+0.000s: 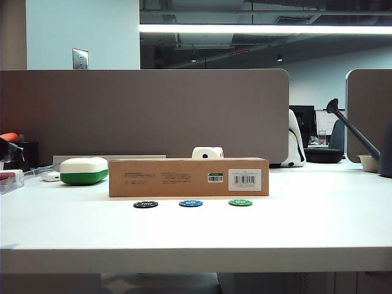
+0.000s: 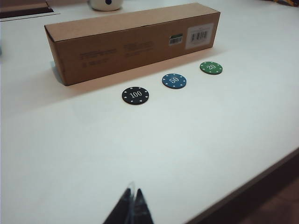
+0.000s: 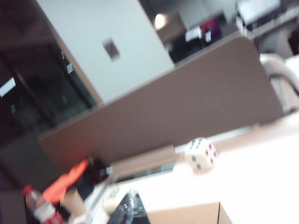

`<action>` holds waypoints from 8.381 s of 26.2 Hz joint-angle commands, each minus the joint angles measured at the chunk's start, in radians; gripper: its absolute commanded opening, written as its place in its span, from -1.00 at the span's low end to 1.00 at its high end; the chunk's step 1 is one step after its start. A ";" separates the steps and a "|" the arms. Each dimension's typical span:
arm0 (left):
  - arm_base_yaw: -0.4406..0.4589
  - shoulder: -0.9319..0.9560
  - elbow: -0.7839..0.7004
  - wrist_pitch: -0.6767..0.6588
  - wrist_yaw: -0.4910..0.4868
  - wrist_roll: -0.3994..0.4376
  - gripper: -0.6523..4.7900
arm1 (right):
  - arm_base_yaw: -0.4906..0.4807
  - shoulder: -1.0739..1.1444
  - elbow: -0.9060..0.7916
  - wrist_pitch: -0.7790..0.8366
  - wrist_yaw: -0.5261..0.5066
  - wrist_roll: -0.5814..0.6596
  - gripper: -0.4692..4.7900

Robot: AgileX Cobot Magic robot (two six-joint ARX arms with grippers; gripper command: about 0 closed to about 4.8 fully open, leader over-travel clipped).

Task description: Push the chip with the highest value in the row forward next to the rectangular box.

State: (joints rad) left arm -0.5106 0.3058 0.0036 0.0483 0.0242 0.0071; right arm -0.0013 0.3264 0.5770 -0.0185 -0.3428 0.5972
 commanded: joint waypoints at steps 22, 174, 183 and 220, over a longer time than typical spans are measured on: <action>0.000 -0.001 0.004 0.013 -0.002 0.000 -0.78 | 0.692 1.340 0.652 -0.218 -0.004 -0.276 -0.86; 0.000 0.341 0.250 -0.009 -0.002 0.000 -0.78 | 0.716 1.782 0.905 -0.288 0.300 -0.212 -0.86; 0.000 0.301 0.250 -0.009 -0.002 0.000 -0.78 | 0.716 1.629 0.905 -0.438 0.386 -0.273 -0.86; 0.005 -0.303 0.168 -0.033 0.000 0.000 -0.78 | 1.167 0.763 0.316 -0.268 0.962 -0.306 -0.86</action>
State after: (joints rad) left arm -0.5076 0.0036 0.1749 0.0154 0.0227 0.0071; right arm 1.1435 1.1080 0.8936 -0.3206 0.5278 0.2863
